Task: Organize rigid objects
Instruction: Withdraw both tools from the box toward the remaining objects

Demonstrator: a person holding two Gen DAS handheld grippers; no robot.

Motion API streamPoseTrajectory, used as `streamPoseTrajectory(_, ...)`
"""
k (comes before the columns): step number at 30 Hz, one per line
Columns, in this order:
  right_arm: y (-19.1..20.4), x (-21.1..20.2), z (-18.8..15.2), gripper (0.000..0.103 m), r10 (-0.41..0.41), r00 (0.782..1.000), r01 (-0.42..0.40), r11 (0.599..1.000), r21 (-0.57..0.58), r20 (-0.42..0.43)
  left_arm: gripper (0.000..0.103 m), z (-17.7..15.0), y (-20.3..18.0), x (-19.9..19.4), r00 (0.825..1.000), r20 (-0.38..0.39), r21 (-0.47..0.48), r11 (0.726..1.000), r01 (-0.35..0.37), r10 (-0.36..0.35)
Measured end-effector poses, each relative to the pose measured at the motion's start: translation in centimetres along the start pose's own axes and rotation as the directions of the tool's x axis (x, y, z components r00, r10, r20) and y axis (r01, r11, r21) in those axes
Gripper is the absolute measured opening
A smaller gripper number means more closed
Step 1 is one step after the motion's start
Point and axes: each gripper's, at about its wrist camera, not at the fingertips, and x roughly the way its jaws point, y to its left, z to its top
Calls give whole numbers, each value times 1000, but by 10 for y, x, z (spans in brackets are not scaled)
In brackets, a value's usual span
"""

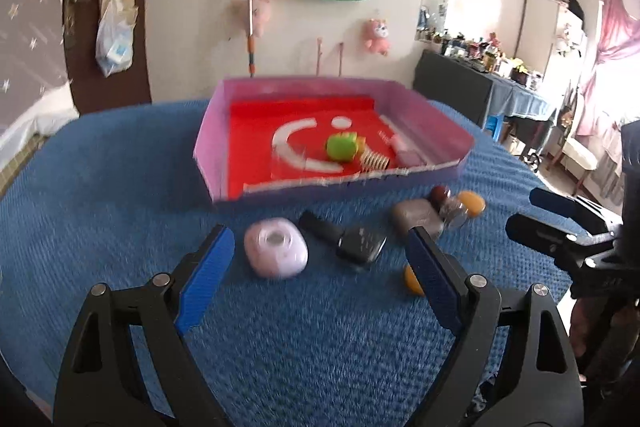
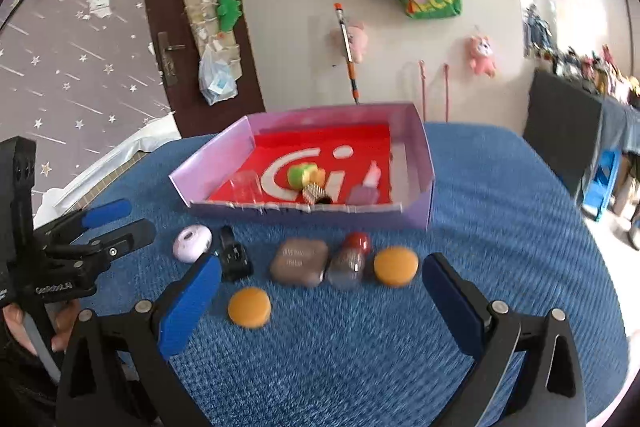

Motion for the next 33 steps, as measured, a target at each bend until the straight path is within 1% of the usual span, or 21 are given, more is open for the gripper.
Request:
streamPoseTrajectory(4,6,12,-20,103,-17,1000,17,1000,0,-10,88,-15,3,12,999,-46,-22,1000,-3,2)
streamPoseTrajectory(7,15,24,-31,103,-19,999,18,999,-27,-26,88,-24,6,18,997,-72,-39,999,-1,-2)
streamPoseTrajectory(13,26,46,-44,103,-19,997,15,998,-60,-75,88,-29,14,29,994,-106,-72,997,-20,12)
streamPoseTrajectory(18,32,53,-47,103,-22,996,14,997,-80,-89,88,-21,25,46,987,-154,-97,994,-51,36)
streamPoseTrajectory(21,36,57,-46,103,-26,995,16,995,-100,-97,88,-14,29,56,981,-186,-96,993,-72,53)
streamPoseTrajectory(26,44,62,-44,103,-46,992,28,989,-147,-118,88,-4,32,69,971,-229,-91,992,-86,63)
streamPoseTrajectory(29,45,66,-42,95,-45,988,22,988,-151,-146,88,1,35,76,966,-247,-87,991,-101,77)
streamPoseTrajectory(33,45,72,-40,90,-28,982,1,990,-143,-185,87,4,37,84,961,-262,-75,991,-113,89)
